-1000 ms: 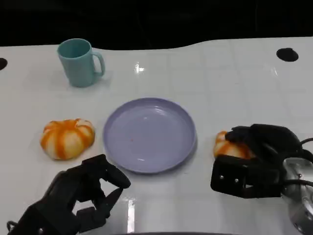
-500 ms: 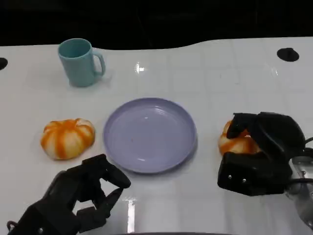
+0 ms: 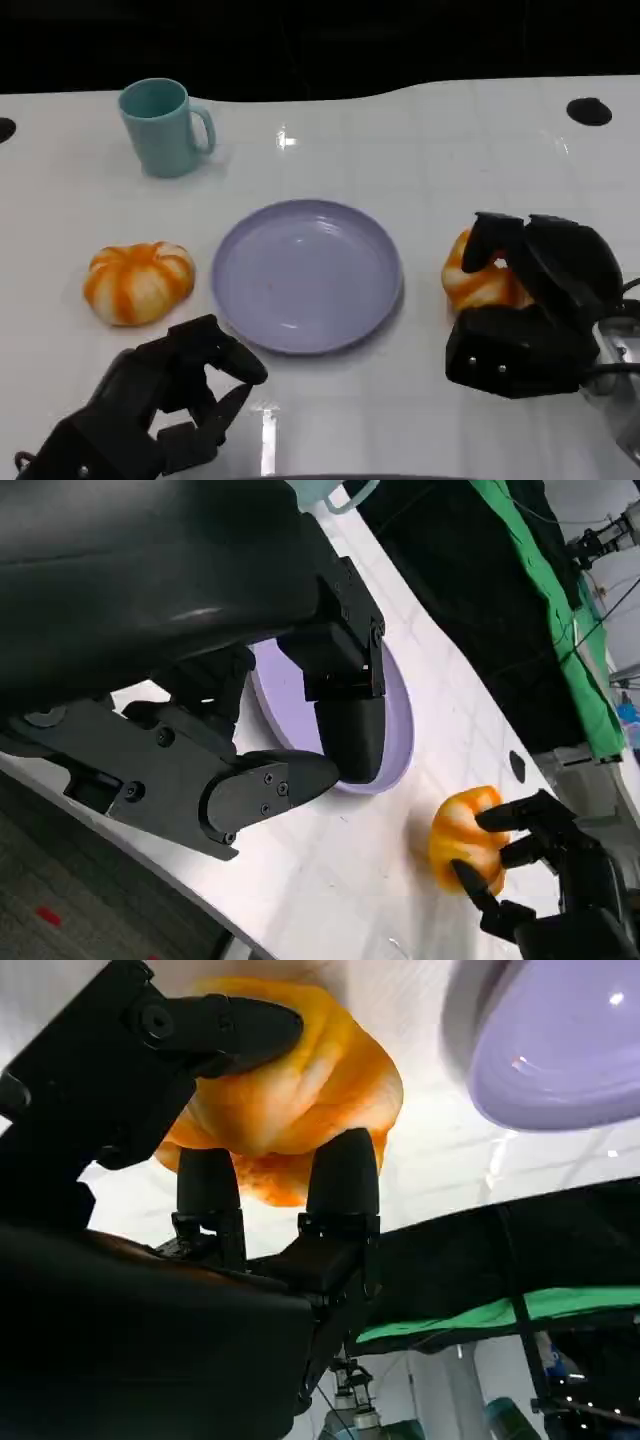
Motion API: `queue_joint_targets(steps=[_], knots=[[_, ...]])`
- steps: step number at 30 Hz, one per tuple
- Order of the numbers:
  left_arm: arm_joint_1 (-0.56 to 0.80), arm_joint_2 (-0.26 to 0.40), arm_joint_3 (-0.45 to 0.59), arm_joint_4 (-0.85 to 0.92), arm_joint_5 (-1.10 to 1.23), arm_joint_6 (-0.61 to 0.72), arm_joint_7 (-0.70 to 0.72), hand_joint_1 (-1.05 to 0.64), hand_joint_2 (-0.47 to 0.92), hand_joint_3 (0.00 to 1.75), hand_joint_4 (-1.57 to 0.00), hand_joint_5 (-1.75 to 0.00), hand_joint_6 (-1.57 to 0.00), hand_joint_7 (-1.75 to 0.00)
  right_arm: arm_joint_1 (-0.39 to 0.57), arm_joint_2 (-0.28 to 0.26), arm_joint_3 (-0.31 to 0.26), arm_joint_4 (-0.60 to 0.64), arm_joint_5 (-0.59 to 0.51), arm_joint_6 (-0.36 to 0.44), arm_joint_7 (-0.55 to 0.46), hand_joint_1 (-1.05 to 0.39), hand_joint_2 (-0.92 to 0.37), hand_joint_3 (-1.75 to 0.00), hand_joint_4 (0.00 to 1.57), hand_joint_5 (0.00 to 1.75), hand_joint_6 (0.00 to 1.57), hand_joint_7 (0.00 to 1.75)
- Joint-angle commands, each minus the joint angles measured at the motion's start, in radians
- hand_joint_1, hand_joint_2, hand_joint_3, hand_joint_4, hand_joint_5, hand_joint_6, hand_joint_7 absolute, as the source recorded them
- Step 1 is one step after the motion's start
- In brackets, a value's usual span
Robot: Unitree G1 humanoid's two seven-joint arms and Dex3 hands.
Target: Grasp the bread from the table and place it into the plate.
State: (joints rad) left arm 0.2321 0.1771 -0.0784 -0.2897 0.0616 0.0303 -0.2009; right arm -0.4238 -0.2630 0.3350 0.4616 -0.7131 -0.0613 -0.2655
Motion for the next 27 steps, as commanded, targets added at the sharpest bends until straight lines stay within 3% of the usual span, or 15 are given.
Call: queue_joint_targets(steps=[1, 4, 17, 22, 27], knots=[[-0.002, 0.003, 0.002, -0.002, 0.005, 0.002, 0.007, -0.28, 0.74, 0.74, -0.74, -1.75, -0.65, -1.26, -0.008, -0.002, -0.032, -0.097, 0.049, -0.028, 0.016, -0.12, -0.44, -1.03, 0.92, 1.75, 0.68, 1.75], [-0.002, 0.0, -0.002, 0.003, 0.007, -0.004, 0.008, -0.27, 0.74, 0.74, -0.74, -1.75, -0.65, -1.26, -0.013, 0.012, -0.037, -0.163, 0.086, -0.05, 0.048, -0.12, -0.36, -1.19, 0.95, 1.75, 0.7, 1.75], [-0.001, -0.013, -0.016, -0.003, 0.027, 0.005, 0.017, -0.26, 0.75, 0.74, -0.76, -1.75, -0.65, -1.27, -0.106, 0.103, -0.001, -0.205, 0.092, -0.071, 0.098, -0.12, -0.29, -1.4, 0.99, 1.75, 0.75, 1.71], [-0.003, -0.018, -0.018, -0.002, 0.025, 0.008, 0.015, -0.27, 0.75, 0.74, -0.77, -1.75, -0.65, -1.27, -0.143, 0.132, 0.033, -0.15, 0.108, -0.117, 0.143, -0.13, -0.28, -1.31, 0.95, 1.75, 0.73, 1.72], [-0.002, -0.027, -0.024, -0.001, 0.028, 0.007, 0.019, -0.28, 0.75, 0.75, -0.78, -1.75, -0.64, -1.28, -0.195, 0.175, 0.075, 0.0, 0.091, -0.196, 0.102, -0.15, -0.25, -1.35, 0.98, 1.75, 0.76, 1.68]])
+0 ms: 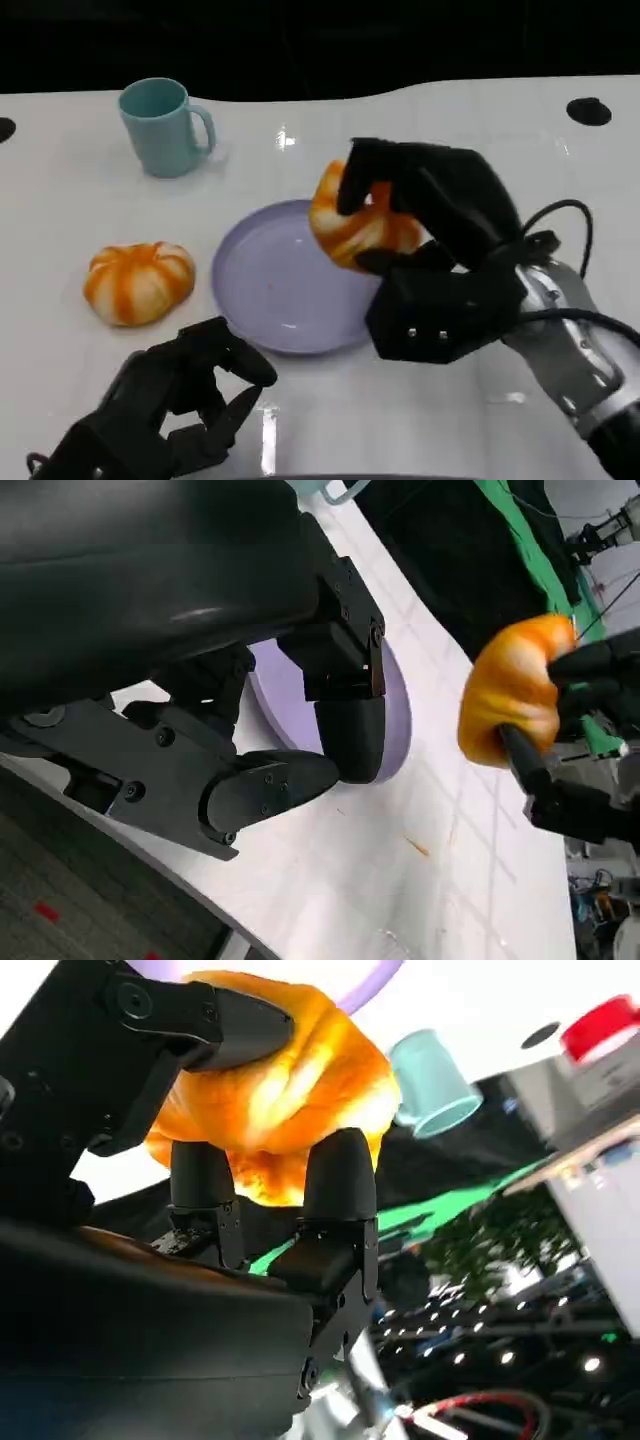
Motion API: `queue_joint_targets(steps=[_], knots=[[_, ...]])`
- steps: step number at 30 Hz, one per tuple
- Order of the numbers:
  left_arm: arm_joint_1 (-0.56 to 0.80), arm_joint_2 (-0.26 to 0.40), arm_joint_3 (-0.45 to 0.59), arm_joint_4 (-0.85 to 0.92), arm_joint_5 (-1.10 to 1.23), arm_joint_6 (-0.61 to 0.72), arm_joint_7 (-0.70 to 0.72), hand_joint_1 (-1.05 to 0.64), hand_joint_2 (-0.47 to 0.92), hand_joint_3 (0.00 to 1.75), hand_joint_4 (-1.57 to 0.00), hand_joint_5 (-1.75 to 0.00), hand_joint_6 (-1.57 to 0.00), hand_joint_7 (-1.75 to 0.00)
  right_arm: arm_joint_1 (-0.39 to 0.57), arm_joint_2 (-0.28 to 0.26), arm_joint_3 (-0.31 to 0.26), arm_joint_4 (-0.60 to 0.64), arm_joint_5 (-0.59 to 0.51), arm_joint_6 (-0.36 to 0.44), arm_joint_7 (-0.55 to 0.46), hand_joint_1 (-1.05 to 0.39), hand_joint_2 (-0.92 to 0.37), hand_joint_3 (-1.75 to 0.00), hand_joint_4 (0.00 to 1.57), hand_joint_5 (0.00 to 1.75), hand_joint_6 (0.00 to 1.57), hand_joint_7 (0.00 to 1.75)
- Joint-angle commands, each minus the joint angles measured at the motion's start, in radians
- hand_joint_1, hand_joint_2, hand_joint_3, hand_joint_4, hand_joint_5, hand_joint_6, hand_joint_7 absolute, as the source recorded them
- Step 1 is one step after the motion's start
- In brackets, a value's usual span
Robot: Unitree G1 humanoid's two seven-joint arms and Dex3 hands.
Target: Grasp the bread from the table and place it into the plate.
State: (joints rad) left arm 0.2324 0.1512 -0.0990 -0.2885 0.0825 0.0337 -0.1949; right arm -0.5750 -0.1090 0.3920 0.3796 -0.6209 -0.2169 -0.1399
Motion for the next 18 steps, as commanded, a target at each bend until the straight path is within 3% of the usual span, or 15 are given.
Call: queue_joint_targets(steps=[1, 5, 9, 11, 14, 15, 16, 18], knots=[[-0.003, -0.002, -0.004, -0.001, 0.008, 0.002, 0.012, -0.27, 0.75, 0.75, -0.78, -1.75, -0.64, -1.28, -0.054, 0.032, 0.026, 0.109, -0.005, -0.043, -0.027, -0.16, -0.24, -1.36, 0.98, 1.75, 0.77, 1.64], [-0.001, -0.006, -0.008, -0.004, 0.016, -0.001, 0.013, -0.27, 0.75, 0.75, -0.78, -1.75, -0.64, -1.28, -0.095, 0.066, 0.049, 0.215, -0.01, -0.046, -0.032, -0.19, -0.27, -1.31, 0.96, 1.75, 0.72, 1.72], [0.003, -0.008, -0.009, -0.01, 0.016, 0.005, 0.012, -0.27, 0.75, 0.75, -0.78, -1.75, -0.64, -1.28, -0.124, 0.085, 0.059, 0.298, -0.011, -0.054, -0.041, -0.17, -0.31, -1.25, 0.96, 1.75, 0.74, 1.62], [0.005, -0.008, -0.009, -0.015, 0.015, 0.011, 0.011, -0.27, 0.75, 0.75, -0.77, -1.75, -0.64, -1.28, -0.142, 0.094, 0.064, 0.348, -0.007, -0.058, -0.031, -0.16, -0.32, -1.22, 0.95, 1.75, 0.8, 1.32], [0.006, -0.009, -0.009, -0.017, 0.013, 0.012, 0.011, -0.27, 0.75, 0.76, -0.77, -1.75, -0.64, -1.29, -0.16, 0.099, 0.063, 0.385, 0.018, -0.052, 0.027, -0.19, -0.49, -0.82, 0.82, 1.66, 0.95, 0.61], [0.006, -0.009, -0.008, -0.017, 0.013, 0.012, 0.01, -0.27, 0.75, 0.76, -0.77, -1.75, -0.64, -1.29, -0.165, 0.095, 0.066, 0.387, 0.023, -0.046, 0.059, -0.23, -0.6, -0.64, 0.75, 1.41, 0.93, 0.43], [0.006, -0.009, -0.009, -0.02, 0.014, 0.018, 0.011, -0.27, 0.75, 0.76, -0.77, -1.75, -0.64, -1.29, -0.17, 0.088, 0.075, 0.383, 0.017, -0.037, 0.091, -0.29, -0.75, -0.41, 0.62, 1.03, 0.85, 0.22], [0.006, -0.011, -0.009, -0.024, 0.013, 0.026, 0.012, -0.28, 0.75, 0.76, -0.77, -1.75, -0.64, -1.29, -0.176, 0.074, 0.093, 0.373, -0.002, -0.023, 0.134, -0.36, -0.87, -0.21, 0.53, 0.61, 0.74, 0.07]])
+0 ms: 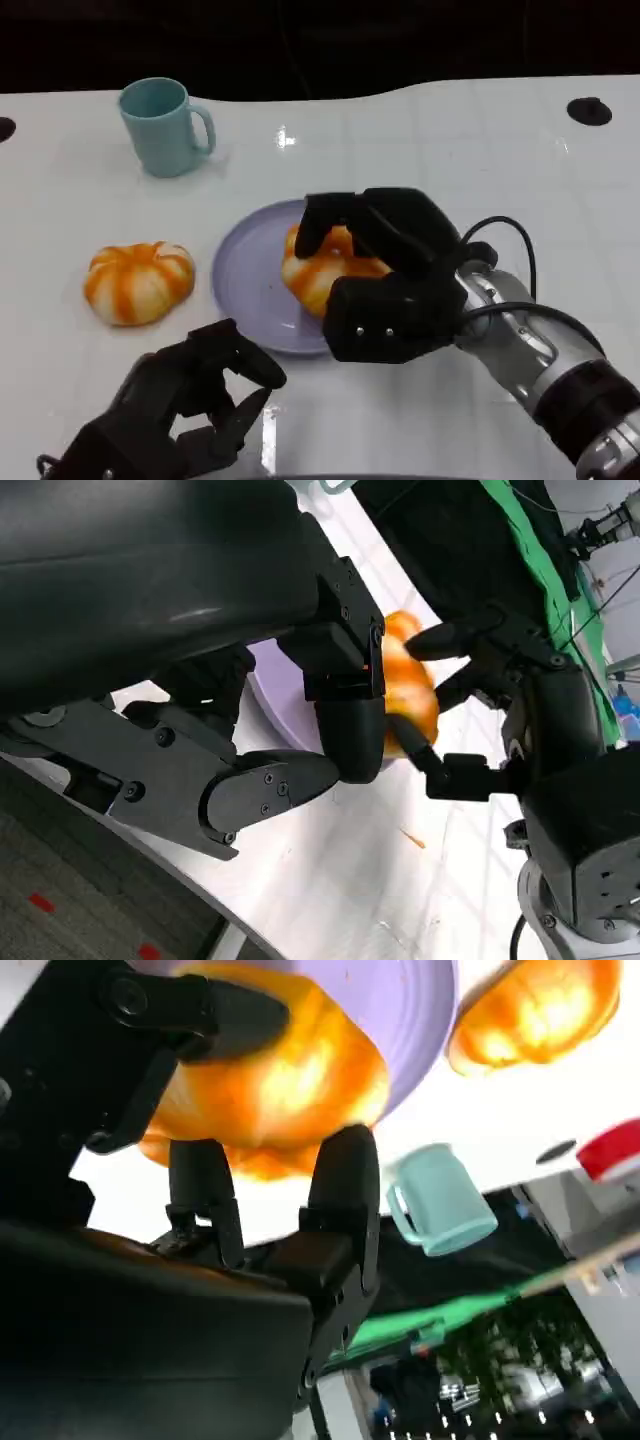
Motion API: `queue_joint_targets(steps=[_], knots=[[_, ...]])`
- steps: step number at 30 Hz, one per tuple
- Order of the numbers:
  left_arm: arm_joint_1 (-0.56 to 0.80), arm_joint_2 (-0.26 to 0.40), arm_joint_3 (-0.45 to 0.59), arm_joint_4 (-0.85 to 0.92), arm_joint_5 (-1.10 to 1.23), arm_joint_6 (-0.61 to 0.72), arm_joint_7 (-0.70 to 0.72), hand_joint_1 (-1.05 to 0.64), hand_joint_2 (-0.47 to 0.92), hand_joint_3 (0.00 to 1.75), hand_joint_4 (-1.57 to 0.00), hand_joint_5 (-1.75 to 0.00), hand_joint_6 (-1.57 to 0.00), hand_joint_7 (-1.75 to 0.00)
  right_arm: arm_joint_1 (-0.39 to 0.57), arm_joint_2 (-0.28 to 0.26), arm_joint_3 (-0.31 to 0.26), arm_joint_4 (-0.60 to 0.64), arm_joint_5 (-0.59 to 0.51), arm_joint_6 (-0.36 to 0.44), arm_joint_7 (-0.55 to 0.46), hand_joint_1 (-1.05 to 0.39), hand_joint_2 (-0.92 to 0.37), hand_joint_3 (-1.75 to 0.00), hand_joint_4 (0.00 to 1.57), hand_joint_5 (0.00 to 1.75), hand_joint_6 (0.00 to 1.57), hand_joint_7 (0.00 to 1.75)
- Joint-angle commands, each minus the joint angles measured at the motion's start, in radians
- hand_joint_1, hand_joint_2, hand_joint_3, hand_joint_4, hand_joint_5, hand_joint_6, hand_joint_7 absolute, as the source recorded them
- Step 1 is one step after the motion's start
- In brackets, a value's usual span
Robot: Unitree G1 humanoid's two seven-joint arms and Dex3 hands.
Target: Grasp the bread from the table and place it into the plate.
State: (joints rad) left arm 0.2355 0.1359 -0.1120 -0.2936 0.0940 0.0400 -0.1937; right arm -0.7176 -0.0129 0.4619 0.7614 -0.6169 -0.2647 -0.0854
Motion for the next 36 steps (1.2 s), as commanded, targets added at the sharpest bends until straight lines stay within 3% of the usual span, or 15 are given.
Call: queue_joint_targets(steps=[1, 4, 7, 17, 20, 27, 36], knots=[[0.003, 0.004, 0.004, -0.02, 0.001, 0.021, 0.01, -0.27, 0.75, 0.76, -0.77, -1.75, -0.64, -1.29, -0.036, -0.028, 0.033, -0.015, -0.019, 0.036, 0.097, -0.45, -0.9, -0.19, 0.39, 0.44, 0.59, 0.03], [0.002, 0.005, 0.004, -0.017, 0.003, 0.015, 0.011, -0.26, 0.75, 0.76, -0.76, -1.75, -0.63, -1.29, -0.033, -0.038, 0.045, -0.043, -0.031, 0.067, 0.136, -0.58, -0.92, -0.19, 0.21, 0.28, 0.41, 0.0], [0.0, 0.006, 0.007, -0.01, 0.0, 0.008, 0.008, -0.26, 0.75, 0.77, -0.76, -1.75, -0.63, -1.29, -0.023, -0.05, 0.054, -0.083, -0.035, 0.092, 0.169, -0.67, -0.92, -0.21, 0.13, 0.26, 0.34, 0.0], [-0.002, 0.005, 0.005, -0.007, 0.006, 0.005, 0.012, -0.27, 0.74, 0.77, -0.76, -1.75, -0.63, -1.29, 0.021, -0.102, 0.052, -0.233, -0.046, 0.128, 0.222, -0.71, -0.92, -0.25, 0.06, 0.39, 0.32, 0.01], [-0.002, 0.004, 0.004, -0.008, 0.007, 0.008, 0.013, -0.28, 0.74, 0.77, -0.77, -1.75, -0.63, -1.29, 0.058, -0.142, 0.037, -0.328, -0.042, 0.128, 0.241, -0.7, -0.92, -0.25, 0.08, 0.43, 0.33, 0.01], [-0.003, 0.004, 0.005, -0.007, 0.007, 0.006, 0.011, -0.27, 0.74, 0.77, -0.77, -1.75, -0.63, -1.29, 0.174, -0.224, -0.021, -0.546, 0.006, 0.123, 0.299, -0.66, -0.92, -0.24, 0.1, 0.49, 0.34, 0.02], [-0.007, 0.005, 0.009, 0.001, 0.003, 0.003, 0.009, -0.28, 0.74, 0.77, -0.78, -1.75, -0.64, -1.3, 0.408, -0.347, -0.162, -0.764, 0.121, -0.005, 0.278, -0.58, -0.92, -0.13, 0.25, 0.62, 0.47, 0.07]])
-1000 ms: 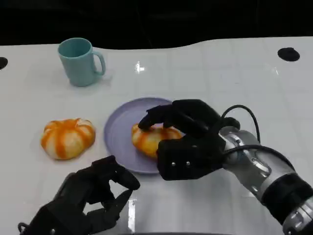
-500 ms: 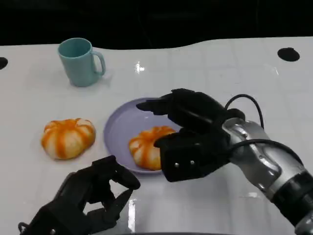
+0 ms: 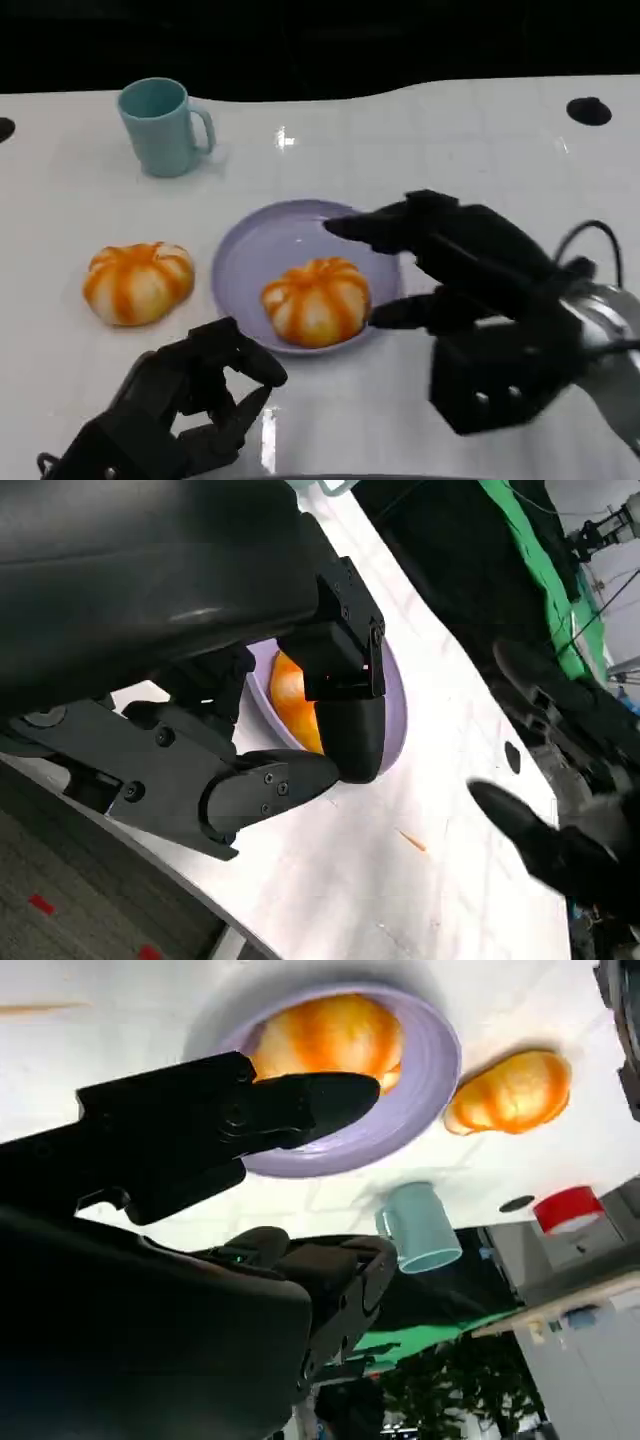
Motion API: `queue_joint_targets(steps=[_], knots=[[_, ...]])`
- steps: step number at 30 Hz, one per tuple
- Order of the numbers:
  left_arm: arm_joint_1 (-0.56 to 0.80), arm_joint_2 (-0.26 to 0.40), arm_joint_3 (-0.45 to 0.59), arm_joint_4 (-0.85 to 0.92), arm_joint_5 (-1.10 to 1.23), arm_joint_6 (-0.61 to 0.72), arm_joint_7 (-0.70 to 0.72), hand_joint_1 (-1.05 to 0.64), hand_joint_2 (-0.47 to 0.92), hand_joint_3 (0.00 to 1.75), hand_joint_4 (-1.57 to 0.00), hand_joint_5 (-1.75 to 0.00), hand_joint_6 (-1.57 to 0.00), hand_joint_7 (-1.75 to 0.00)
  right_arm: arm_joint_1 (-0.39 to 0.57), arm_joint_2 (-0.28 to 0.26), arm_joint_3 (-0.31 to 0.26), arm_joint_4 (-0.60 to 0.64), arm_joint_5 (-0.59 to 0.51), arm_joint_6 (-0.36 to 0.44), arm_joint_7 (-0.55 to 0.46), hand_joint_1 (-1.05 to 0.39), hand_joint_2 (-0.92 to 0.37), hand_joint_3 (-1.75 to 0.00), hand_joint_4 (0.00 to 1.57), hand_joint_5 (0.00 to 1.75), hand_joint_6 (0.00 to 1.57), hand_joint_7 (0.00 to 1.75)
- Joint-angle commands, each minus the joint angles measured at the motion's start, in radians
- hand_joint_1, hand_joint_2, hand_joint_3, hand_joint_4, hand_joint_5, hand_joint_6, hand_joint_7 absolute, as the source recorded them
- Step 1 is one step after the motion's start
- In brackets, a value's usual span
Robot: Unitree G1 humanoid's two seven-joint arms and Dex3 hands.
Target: Grasp the bread from the table and place it into the plate.
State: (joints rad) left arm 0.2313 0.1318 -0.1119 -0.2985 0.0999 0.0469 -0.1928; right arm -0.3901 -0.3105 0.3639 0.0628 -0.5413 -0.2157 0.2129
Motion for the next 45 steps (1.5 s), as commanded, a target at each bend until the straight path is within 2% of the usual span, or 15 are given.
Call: queue_joint_targets(steps=[1, 3, 5, 8, 10, 11, 13, 14, 15, 17, 21, 24, 31, 39, 45], knots=[[-0.004, 0.009, 0.009, 0.007, -0.003, -0.005, 0.007, -0.29, 0.74, 0.76, -0.78, -1.75, -0.64, -1.3, 0.104, -0.055, -0.079, -0.077, 0.055, -0.068, -0.029, -0.56, -0.92, -0.1, 0.28, 0.64, 0.5, 0.08], [-0.004, 0.009, 0.01, 0.007, -0.002, -0.005, 0.008, -0.29, 0.74, 0.76, -0.78, -1.75, -0.63, -1.3, 0.151, -0.062, -0.11, -0.101, 0.074, -0.092, -0.046, -0.48, -0.89, -0.05, 0.37, 0.71, 0.57, 0.11], [-0.003, 0.008, 0.01, 0.006, -0.002, -0.003, 0.009, -0.28, 0.74, 0.76, -0.77, -1.75, -0.64, -1.3, 0.19, -0.067, -0.137, -0.119, 0.085, -0.111, -0.061, -0.38, -0.86, -0.02, 0.53, 0.82, 0.7, 0.17], [-0.003, 0.009, 0.012, 0.006, -0.005, -0.002, 0.006, -0.27, 0.74, 0.77, -0.77, -1.75, -0.64, -1.3, 0.245, -0.07, -0.171, -0.137, 0.09, -0.132, -0.085, -0.29, -0.85, -0.01, 0.73, 0.86, 0.91, 0.25], [-0.002, 0.01, 0.012, 0.007, -0.006, -0.003, 0.005, -0.27, 0.74, 0.77, -0.77, -1.75, -0.63, -1.29, 0.275, -0.064, -0.189, -0.143, 0.106, -0.142, -0.095, -0.23, -0.85, -0.01, 0.79, 1.0, 0.98, 0.3], [-0.002, 0.01, 0.012, 0.008, -0.005, -0.004, 0.006, -0.27, 0.74, 0.77, -0.77, -1.75, -0.63, -1.29, 0.288, -0.062, -0.198, -0.149, 0.117, -0.138, -0.092, -0.2, -0.85, -0.01, 0.79, 1.14, 0.99, 0.36], [-0.002, 0.01, 0.011, 0.008, -0.003, -0.005, 0.007, -0.27, 0.74, 0.77, -0.76, -1.75, -0.63, -1.29, 0.31, -0.063, -0.211, -0.16, 0.134, -0.133, -0.083, -0.16, -0.85, -0.02, 0.79, 1.26, 0.97, 0.49], [-0.002, 0.011, 0.012, 0.007, -0.003, -0.004, 0.006, -0.28, 0.74, 0.76, -0.76, -1.75, -0.63, -1.29, 0.321, -0.067, -0.216, -0.165, 0.14, -0.135, -0.081, -0.1, -0.84, -0.06, 0.81, 1.31, 0.95, 0.63], [-0.002, 0.01, 0.011, 0.005, -0.003, 0.0, 0.006, -0.28, 0.74, 0.76, -0.76, -1.75, -0.63, -1.28, 0.333, -0.072, -0.221, -0.172, 0.139, -0.137, -0.079, -0.07, -0.77, -0.22, 0.82, 1.33, 0.9, 0.76], [-0.002, 0.009, 0.012, 0.003, -0.006, 0.005, 0.005, -0.28, 0.75, 0.76, -0.76, -1.75, -0.63, -1.28, 0.353, -0.081, -0.229, -0.187, 0.136, -0.136, -0.07, -0.04, -0.49, -0.79, 0.85, 1.42, 0.84, 0.96], [-0.001, 0.012, 0.013, 0.001, -0.004, 0.005, 0.005, -0.29, 0.75, 0.75, -0.76, -1.75, -0.63, -1.28, 0.409, -0.085, -0.247, -0.241, 0.143, -0.116, -0.054, 0.01, -0.36, -1.05, 0.88, 1.57, 0.84, 1.08], [0.0, 0.012, 0.017, 0.0, -0.008, 0.006, 0.003, -0.28, 0.75, 0.74, -0.74, -1.75, -0.64, -1.28, 0.455, -0.082, -0.252, -0.287, 0.135, -0.095, -0.044, 0.0, -0.33, -1.09, 0.86, 1.63, 0.81, 1.17], [0.001, 0.023, 0.026, 0.008, -0.008, -0.011, -0.001, -0.28, 0.75, 0.73, -0.75, -1.75, -0.65, -1.27, 0.513, -0.059, -0.243, -0.338, 0.114, -0.043, -0.047, -0.02, -0.38, -1.02, 0.8, 1.72, 0.7, 1.33], [0.008, 0.032, 0.036, 0.013, -0.02, -0.02, -0.01, -0.27, 0.76, 0.72, -0.74, -1.75, -0.65, -1.26, 0.513, -0.054, -0.221, -0.265, 0.002, -0.098, -0.144, -0.01, -0.35, -1.06, 0.9, 1.75, 0.68, 1.46], [0.012, 0.039, 0.04, 0.008, -0.022, -0.017, -0.009, -0.26, 0.77, 0.72, -0.72, -1.75, -0.65, -1.25, 0.501, -0.045, -0.214, -0.229, -0.021, -0.104, -0.179, 0.0, -0.3, -1.17, 0.93, 1.75, 0.67, 1.51]])
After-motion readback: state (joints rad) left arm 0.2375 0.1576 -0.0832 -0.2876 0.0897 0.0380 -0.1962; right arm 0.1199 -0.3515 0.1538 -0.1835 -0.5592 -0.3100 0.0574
